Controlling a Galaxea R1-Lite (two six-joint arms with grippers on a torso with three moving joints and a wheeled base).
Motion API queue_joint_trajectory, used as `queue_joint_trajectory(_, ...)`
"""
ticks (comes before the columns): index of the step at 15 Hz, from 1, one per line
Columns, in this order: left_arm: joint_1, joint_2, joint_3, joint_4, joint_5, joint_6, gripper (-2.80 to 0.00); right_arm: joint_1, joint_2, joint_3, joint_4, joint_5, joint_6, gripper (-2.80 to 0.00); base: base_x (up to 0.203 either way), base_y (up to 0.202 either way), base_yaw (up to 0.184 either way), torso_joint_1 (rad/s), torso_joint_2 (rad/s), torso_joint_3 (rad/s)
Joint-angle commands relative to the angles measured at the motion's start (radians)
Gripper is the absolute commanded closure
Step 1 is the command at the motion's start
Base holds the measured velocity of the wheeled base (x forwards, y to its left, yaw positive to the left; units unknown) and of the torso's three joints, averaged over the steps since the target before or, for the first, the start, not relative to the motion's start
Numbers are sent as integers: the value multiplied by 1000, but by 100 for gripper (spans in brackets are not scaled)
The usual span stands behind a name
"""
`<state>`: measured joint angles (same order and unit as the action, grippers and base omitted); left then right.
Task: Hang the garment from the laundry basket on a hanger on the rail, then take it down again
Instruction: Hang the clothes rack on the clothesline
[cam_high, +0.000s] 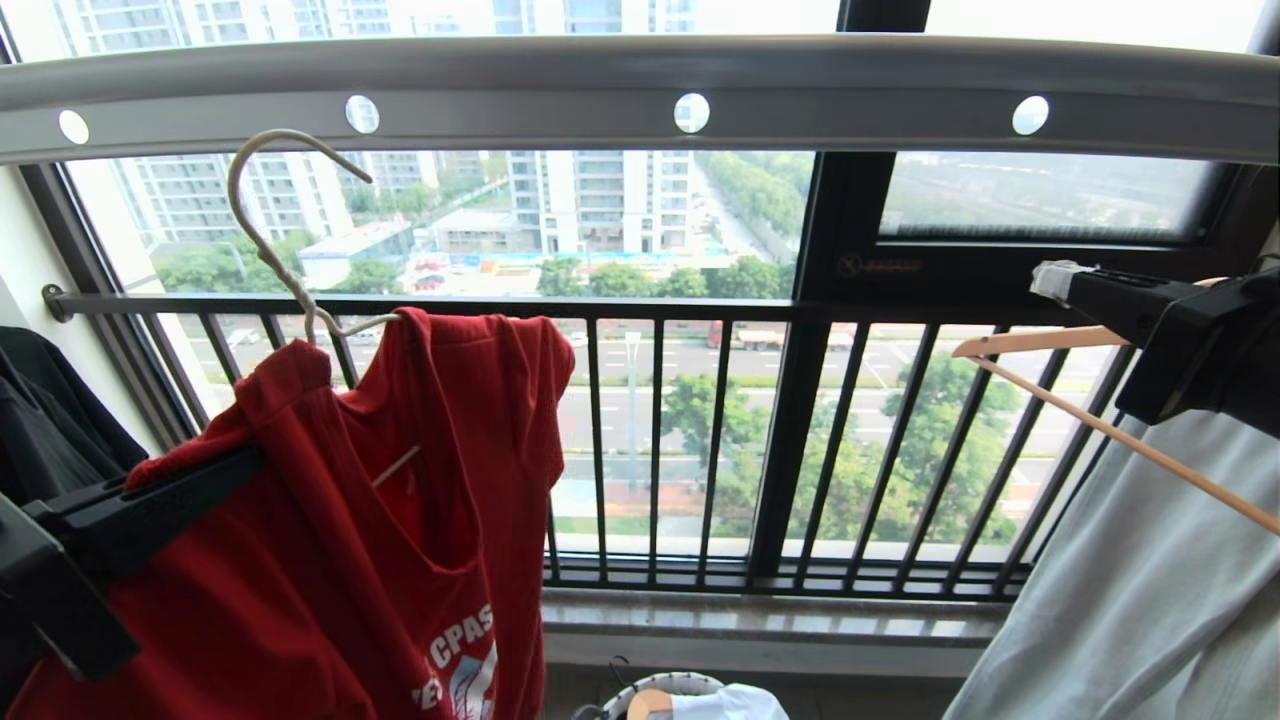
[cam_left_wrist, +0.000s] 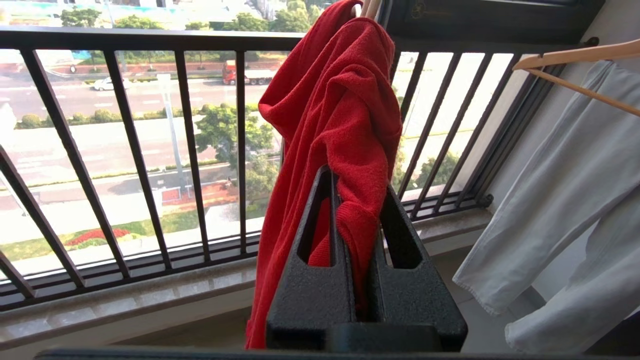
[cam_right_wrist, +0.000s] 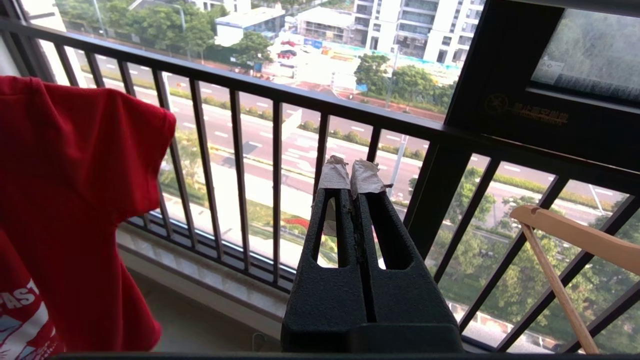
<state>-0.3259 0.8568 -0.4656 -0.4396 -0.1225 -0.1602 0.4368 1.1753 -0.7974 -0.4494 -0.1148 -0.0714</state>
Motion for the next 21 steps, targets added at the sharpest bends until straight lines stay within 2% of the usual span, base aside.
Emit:
queue_joint_trajectory(1, 1, 7, -11, -4, 37, -1, 0, 0, 3, 1, -3, 7, -1, 0, 0, 0, 0, 0, 0, 0)
queue_joint_trajectory(2, 1, 10, -19, -5, 66, -1, 0, 0, 3, 1, -3, 9, -1, 0, 0, 0, 0, 0, 0, 0)
queue_joint_trajectory(4, 6, 10, -38, -5, 76, -1, 0, 0, 4, 1, -3, 14, -1, 0, 0, 0, 0, 0, 0, 0)
queue_joint_trajectory(7, 39, 28, -69, -5, 76, 1, 0, 0, 3, 1, -3, 17, -1, 0, 0, 0, 0, 0, 0, 0)
queue_joint_trajectory(12, 47, 101, -127, -6, 77, 10, 0, 0, 1, 0, -4, 18, -1, 0, 0, 0, 0, 0, 0, 0)
queue_joint_trajectory(21, 102, 227, -165, -46, 74, 32, 0, 0, 3, 0, -5, 27, -1, 0, 0, 0, 0, 0, 0, 0)
